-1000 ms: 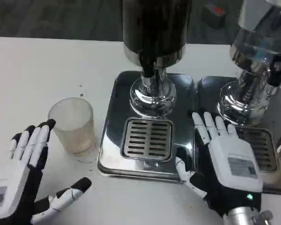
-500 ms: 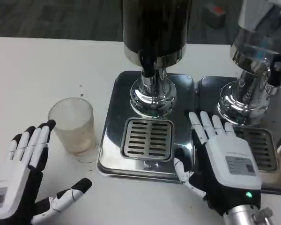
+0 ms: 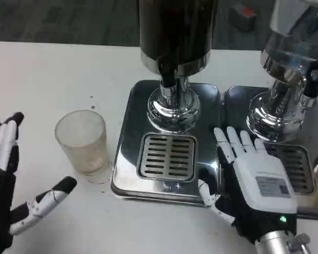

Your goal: Grasp the cup under the faucet to collect the drink, then remove the cup.

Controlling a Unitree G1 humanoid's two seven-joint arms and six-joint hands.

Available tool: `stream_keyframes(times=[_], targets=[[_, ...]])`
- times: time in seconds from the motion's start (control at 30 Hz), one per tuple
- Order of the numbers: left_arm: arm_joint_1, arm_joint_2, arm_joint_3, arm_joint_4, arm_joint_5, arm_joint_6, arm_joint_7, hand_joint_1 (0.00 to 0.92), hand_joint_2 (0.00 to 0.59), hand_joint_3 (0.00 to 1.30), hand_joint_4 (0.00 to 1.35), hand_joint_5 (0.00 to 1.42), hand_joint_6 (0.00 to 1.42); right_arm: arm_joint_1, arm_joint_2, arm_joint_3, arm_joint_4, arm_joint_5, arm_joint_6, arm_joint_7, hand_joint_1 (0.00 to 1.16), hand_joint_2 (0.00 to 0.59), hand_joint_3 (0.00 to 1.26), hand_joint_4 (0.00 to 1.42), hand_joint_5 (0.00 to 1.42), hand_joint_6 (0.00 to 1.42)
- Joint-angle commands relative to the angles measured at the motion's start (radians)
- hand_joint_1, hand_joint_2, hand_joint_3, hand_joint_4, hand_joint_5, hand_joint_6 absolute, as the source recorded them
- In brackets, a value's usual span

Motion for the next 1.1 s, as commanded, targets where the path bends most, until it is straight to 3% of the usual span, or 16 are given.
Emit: stream_keyframes(times=[0.03, 0.37, 0.47, 0.57, 0.77, 0.87, 1.1], targets=[[-0.08, 0.014, 0.031, 0.078, -0.05, 0.022, -0.034, 0.0, 0.075, 0.0, 0.0, 0.0, 0.0, 0.002, -0.006, -0.011, -0.022, 0.016, -0.003, 0.018, 0.36, 0.531, 0.04, 0.0, 0.0, 0.0], [-0.297, 0.019, 0.014, 0.391, -0.206, -0.055, -0.141, 0.0, 0.07, 0.0, 0.0, 0.0, 0.0, 0.011, 0.007, -0.018, -0.033, 0.013, 0.012, 0.023, 0.37, 0.543, 0.04, 0.0, 0.0, 0.0], [-0.358, 0.048, -0.02, 0.477, -0.245, -0.104, -0.257, 0.0, 0.081, 0.0, 0.0, 0.0, 0.0, 0.018, 0.012, -0.019, -0.038, 0.012, 0.02, 0.024, 0.37, 0.544, 0.04, 0.0, 0.0, 0.0], [-0.391, 0.065, -0.05, 0.508, -0.215, -0.133, -0.265, 0.0, 0.071, 0.0, 0.0, 0.0, 0.0, 0.024, 0.012, -0.021, -0.045, 0.012, 0.026, 0.026, 0.37, 0.544, 0.04, 0.0, 0.0, 0.0], [-0.444, 0.041, -0.072, 0.627, -0.229, -0.218, -0.235, 0.0, 0.002, 0.0, 0.0, 0.0, 0.0, 0.029, 0.013, -0.019, -0.05, 0.01, 0.031, 0.027, 0.37, 0.544, 0.04, 0.0, 0.0, 0.0], [-0.478, 0.028, -0.083, 0.71, -0.239, -0.263, -0.242, 0.0, 0.0, 0.0, 0.0, 0.0, 0.0, 0.033, 0.015, -0.02, -0.054, 0.012, 0.034, 0.028, 0.37, 0.544, 0.04, 0.0, 0.0, 0.0], [-0.569, -0.013, -0.121, 0.859, -0.244, -0.277, -0.252, 0.0, 0.0, 0.0, 0.0, 0.0, 0.0, 0.037, 0.013, -0.019, -0.065, 0.007, 0.04, 0.037, 0.37, 0.544, 0.04, 0.0, 0.0, 0.0]])
